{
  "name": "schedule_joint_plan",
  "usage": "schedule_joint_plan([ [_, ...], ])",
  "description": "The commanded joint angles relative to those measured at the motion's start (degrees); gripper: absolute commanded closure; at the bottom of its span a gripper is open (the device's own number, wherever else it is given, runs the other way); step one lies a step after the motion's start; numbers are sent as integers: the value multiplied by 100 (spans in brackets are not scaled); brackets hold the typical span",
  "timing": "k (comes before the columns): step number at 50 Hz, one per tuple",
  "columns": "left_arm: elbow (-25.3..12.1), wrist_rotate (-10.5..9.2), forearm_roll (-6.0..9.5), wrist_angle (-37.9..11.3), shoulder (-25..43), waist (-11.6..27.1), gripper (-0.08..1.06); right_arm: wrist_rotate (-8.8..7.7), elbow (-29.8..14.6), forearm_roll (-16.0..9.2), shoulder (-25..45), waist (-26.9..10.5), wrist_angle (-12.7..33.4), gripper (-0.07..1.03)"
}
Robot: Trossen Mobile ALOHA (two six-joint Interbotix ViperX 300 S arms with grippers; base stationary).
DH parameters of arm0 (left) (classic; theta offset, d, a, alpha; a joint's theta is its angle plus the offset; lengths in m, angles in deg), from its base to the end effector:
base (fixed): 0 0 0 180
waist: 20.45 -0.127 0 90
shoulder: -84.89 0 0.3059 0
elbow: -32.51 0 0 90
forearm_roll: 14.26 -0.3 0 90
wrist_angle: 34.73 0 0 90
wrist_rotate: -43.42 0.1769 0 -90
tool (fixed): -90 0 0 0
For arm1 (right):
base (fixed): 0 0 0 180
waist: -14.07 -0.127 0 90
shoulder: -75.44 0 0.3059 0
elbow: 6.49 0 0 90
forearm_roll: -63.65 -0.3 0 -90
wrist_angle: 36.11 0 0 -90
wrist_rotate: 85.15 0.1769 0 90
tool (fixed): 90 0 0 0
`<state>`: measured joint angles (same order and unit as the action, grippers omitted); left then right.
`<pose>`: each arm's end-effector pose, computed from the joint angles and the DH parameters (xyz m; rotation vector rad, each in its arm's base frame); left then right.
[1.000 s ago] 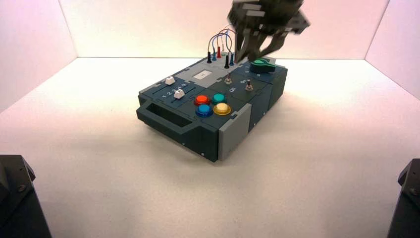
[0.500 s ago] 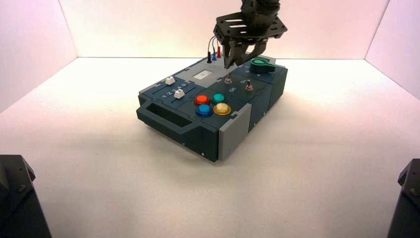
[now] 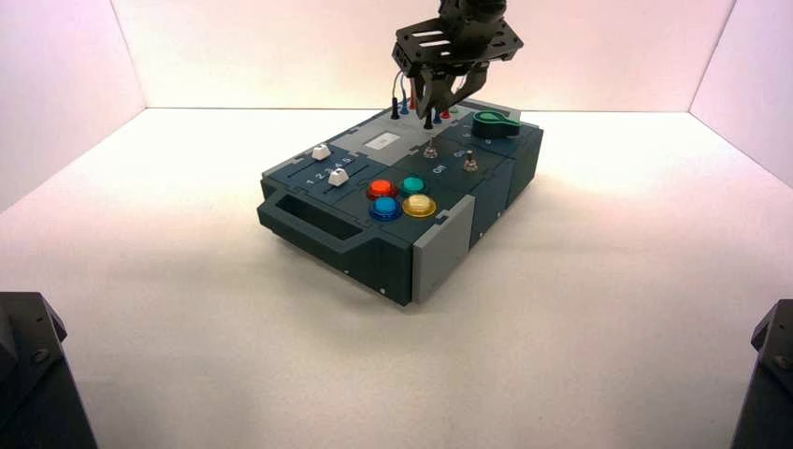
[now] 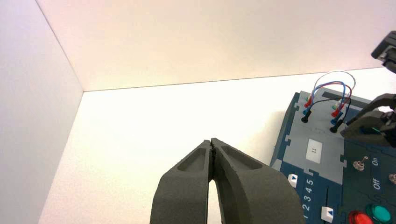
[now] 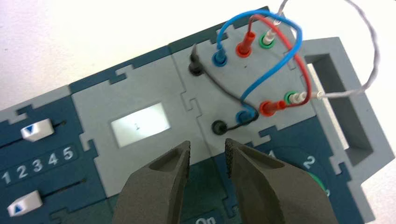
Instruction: Pull the black wire.
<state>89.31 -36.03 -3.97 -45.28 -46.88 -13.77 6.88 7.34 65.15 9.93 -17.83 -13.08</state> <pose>0.2433 -0.0343 0.2015 0.0260 0.4430 -0.1485 0.3805 0.2347 0.0641 -0.2929 1.0422 0.4868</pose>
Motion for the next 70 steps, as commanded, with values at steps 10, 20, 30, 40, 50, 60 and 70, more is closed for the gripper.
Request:
schedule_joint_plan([
  [10,-176,0,9,70,26,-18,101,0,-510,114,193,35,185,55],
  [20,-176,0,9,70,26,-18,101,35,-668,114,299,132,264,57],
  [30,-176,0,9,97,26,-18,101,62,-659,114,325,290,308,67],
  [40,-193,0,9,149,35,-18,101,70,-650,114,404,352,308,76],
  [50,-185,0,9,176,26,-18,101,70,-694,88,501,343,308,82],
  [60,-202,0,9,176,35,-18,101,79,-694,97,501,352,308,99],
  [70,-202,0,9,176,35,-18,101,79,-694,97,396,352,360,98],
])
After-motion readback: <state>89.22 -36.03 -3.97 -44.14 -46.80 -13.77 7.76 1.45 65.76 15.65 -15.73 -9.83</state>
